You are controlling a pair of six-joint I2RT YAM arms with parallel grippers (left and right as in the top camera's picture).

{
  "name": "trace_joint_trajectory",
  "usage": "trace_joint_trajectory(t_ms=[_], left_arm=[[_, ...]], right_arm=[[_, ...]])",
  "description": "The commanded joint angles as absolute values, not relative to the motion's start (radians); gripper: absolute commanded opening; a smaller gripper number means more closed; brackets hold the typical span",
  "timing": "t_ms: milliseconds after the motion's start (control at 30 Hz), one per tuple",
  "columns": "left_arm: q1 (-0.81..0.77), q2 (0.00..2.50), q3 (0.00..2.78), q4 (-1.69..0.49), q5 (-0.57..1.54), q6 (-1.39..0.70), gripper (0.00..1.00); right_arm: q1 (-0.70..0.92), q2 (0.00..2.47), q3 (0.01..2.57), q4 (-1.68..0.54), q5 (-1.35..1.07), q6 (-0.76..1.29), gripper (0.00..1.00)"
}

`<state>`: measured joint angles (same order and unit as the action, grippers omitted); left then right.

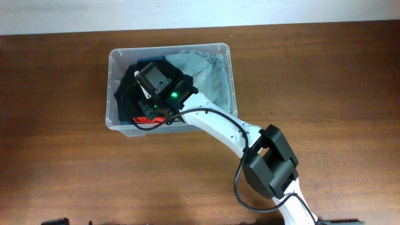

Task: Pack container
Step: 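Press the Nike garment down inside the container with the right gripper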

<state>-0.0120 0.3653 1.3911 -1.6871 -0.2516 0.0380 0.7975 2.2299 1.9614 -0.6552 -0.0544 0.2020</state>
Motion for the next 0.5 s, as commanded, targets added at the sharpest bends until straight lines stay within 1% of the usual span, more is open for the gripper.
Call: trace_joint_trajectory(t_ms=[0, 133, 467], left_arm=[[-0.017, 0.363, 1.390, -1.687, -0.262, 0.039, 0.99], [-0.017, 0.363, 1.390, -1.687, -0.262, 0.039, 0.99], [-0.017, 0.363, 1.390, -1.687, -0.262, 0.039, 0.99]], right_arm=[[0.797, 2.188, 2.089, -0.648, -0.035, 0.179, 0.04], [0.787, 2.187, 2.175, -0.636, -0.024, 0.179, 0.06], [0.738, 2.263, 2.146, -0.617, 0.004, 0.181, 0.06]])
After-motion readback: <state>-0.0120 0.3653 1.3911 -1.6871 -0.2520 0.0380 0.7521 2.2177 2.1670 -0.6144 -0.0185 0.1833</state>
